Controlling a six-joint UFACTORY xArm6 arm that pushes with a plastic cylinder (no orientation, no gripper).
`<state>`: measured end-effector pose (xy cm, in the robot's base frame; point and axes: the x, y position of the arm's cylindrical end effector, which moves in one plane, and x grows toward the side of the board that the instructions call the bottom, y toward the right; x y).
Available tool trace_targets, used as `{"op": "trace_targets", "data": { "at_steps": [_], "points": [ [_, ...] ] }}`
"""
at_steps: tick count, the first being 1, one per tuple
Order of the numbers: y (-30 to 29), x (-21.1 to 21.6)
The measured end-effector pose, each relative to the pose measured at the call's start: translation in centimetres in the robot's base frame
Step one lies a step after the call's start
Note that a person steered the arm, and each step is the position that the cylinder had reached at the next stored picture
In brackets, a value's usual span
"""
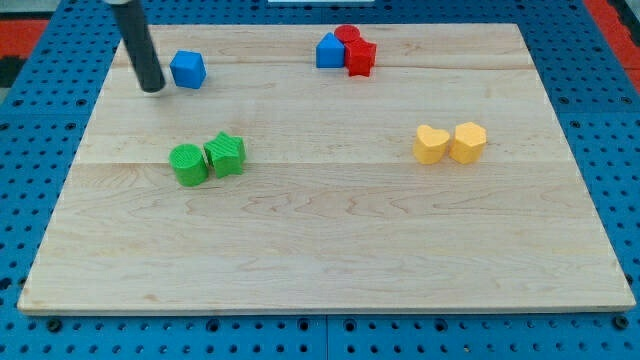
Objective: Push blue cube closer to the triangle
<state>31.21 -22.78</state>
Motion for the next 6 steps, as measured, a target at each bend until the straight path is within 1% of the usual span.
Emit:
{"op": "trace_targets", "data": {
  "at_steps": [1,2,3,4,5,6],
  "points": [
    [3.2,-1.8],
    [7.7,-1.9],
    [4.7,-2.5],
    [6.5,-4.2],
    [14.2,-5.1],
    [20.4,-5.1]
  ]
}}
